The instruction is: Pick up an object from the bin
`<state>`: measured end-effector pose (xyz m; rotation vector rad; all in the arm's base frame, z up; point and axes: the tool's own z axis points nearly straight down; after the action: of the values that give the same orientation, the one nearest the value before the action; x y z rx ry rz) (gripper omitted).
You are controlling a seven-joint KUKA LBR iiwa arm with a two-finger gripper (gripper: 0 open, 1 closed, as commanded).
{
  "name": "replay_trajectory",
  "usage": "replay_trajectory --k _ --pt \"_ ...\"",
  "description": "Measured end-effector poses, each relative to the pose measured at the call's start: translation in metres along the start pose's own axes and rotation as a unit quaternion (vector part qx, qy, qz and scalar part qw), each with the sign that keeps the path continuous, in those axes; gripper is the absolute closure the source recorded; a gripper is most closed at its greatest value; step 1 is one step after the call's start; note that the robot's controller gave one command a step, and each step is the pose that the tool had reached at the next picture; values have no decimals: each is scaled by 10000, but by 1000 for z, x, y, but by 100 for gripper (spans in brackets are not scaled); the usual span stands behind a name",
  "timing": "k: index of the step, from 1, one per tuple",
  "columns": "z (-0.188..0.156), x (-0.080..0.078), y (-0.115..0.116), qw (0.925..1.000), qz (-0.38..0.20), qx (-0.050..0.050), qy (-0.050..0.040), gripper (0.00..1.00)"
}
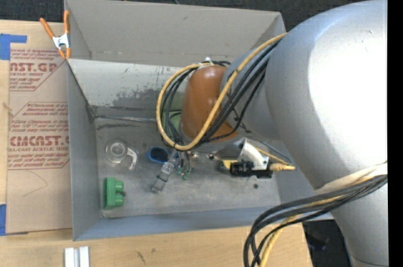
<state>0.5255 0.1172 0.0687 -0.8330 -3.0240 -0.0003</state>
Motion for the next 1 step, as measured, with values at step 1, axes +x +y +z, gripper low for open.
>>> replay_trajectory --k 1 --pt "0 0 0 10000 -3 -3 5 0"
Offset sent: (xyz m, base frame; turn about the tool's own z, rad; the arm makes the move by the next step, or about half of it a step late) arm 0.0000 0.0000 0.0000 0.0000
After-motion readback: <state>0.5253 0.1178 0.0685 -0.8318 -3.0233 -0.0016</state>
